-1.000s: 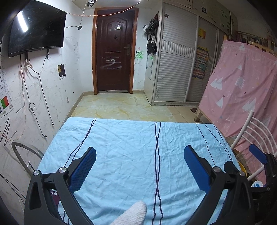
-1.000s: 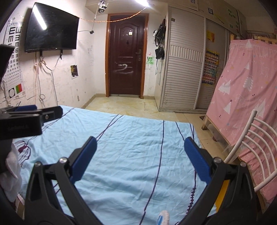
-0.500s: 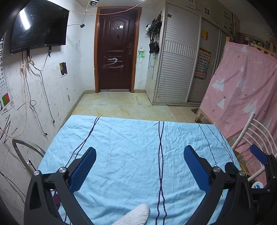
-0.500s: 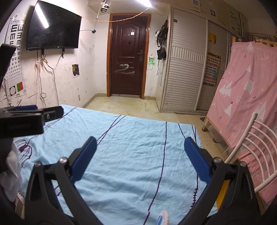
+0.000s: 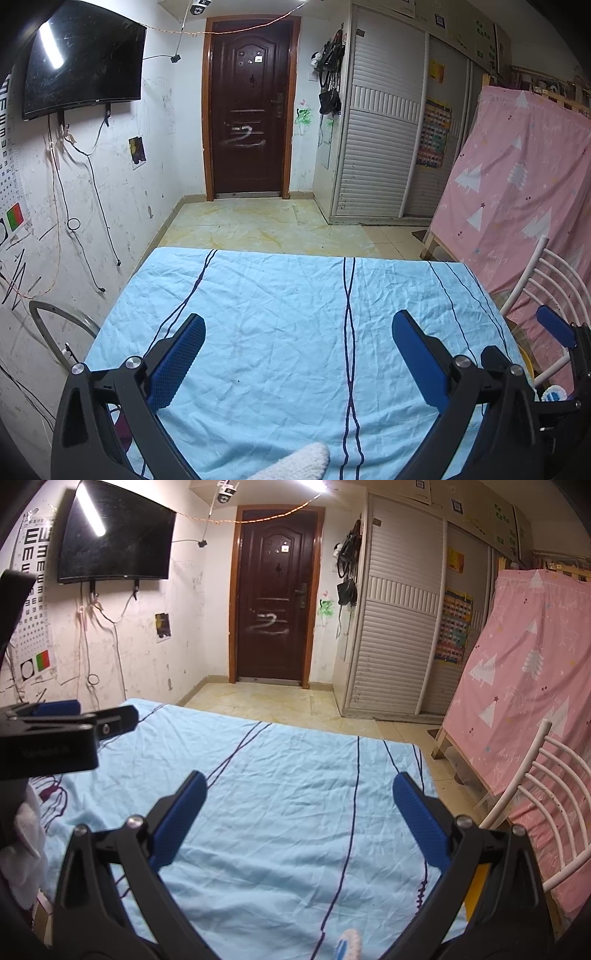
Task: Collect trash
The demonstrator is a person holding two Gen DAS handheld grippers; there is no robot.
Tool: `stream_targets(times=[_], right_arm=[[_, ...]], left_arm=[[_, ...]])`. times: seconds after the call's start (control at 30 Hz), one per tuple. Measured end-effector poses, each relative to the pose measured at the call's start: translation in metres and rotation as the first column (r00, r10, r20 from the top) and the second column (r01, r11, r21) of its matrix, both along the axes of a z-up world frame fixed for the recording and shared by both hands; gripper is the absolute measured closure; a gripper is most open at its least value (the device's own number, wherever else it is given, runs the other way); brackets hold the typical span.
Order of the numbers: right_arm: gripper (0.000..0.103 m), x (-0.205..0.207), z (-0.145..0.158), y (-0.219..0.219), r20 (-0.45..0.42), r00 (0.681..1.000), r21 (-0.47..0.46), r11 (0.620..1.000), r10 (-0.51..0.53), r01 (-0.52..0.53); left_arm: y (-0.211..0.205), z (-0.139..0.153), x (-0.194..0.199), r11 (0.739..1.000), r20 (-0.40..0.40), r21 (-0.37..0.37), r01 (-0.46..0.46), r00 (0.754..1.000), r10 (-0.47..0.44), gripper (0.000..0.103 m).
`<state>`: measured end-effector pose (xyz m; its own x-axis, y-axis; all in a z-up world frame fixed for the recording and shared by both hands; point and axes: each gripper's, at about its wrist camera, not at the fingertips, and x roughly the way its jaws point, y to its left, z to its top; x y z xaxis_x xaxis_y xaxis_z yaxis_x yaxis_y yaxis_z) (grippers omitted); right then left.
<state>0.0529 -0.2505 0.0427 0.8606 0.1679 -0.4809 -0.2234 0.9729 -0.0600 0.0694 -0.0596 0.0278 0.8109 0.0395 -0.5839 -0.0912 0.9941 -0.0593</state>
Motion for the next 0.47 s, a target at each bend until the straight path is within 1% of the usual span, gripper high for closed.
stream_targets(times=[0.17, 0.47], right_arm=[[0.006, 0.0014, -0.0017, 0.0012, -0.002, 1.000, -0.003, 1.000, 0.003, -0.003], [0.006, 0.0037, -0.0032, 0.0024, -0.008, 1.000, -0.006, 1.000, 0.001, -0.002]], left_arm=[[-0.0013, -0.0006, 0.0008, 1.000, -0.003, 0.003, 0.003, 1.000, -0.003, 0.011], [0.0048, -0.0047, 0.0044, 1.000, -0.025, -0.016, 0.005, 1.000, -0.005, 0.011]])
